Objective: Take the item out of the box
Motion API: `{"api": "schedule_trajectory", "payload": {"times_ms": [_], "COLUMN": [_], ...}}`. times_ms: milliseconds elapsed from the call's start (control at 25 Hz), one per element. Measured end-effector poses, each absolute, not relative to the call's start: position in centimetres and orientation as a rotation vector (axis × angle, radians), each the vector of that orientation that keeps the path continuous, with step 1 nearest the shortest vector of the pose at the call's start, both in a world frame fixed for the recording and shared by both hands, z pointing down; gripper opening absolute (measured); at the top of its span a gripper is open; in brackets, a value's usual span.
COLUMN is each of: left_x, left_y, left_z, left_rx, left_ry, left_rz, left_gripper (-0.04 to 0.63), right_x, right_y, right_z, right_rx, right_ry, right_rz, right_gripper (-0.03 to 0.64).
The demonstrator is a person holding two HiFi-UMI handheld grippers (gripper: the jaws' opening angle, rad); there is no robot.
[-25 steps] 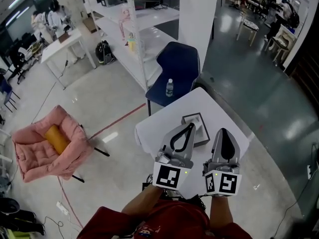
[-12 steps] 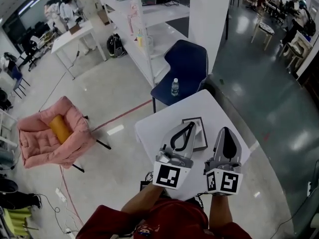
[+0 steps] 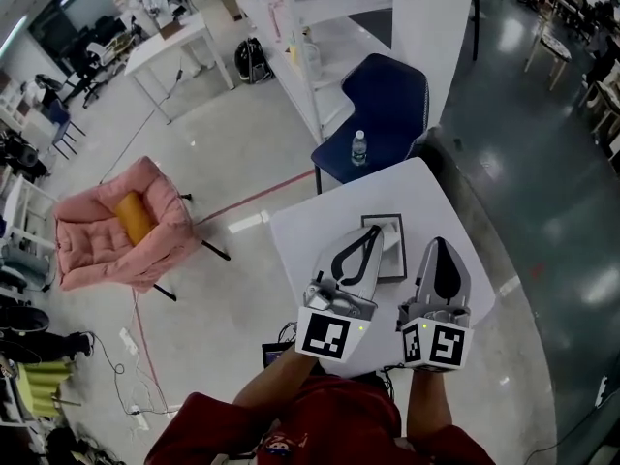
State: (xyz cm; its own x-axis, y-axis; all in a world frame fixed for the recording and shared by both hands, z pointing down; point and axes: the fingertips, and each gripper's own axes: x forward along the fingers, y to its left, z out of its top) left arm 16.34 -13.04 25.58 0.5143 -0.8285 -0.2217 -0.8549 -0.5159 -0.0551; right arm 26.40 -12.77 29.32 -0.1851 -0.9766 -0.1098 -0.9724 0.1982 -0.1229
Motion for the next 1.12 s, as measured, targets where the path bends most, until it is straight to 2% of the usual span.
{"api": "schedule_trajectory", "payload": {"times_ms": [480, 800, 1120], "left_x": [14.0, 11.9, 11.0], "left_y": [-15.7, -19.1, -21.7], "left_z": [29.9, 33.6, 36.7], "left_rx": [-2.641, -2.688, -2.757], "left_ry": [1.481, 1.363, 1.317], "left_rz": [0.205, 0.001, -0.015], "left_gripper": [0.002, 0.002, 0.002], "right_x": [23.6, 21.5, 20.2], "right_y": [-16.4, -19.7, -22.0], "right_z": [35.0, 38.6, 43.7], "right_rx": [-1.918, -2.029, -2.117], "right_ry": [2.404, 2.467, 2.547], "right_rz": [-0.134, -0.178, -0.280], "right_gripper": [0.000, 0.002, 0.002]}}
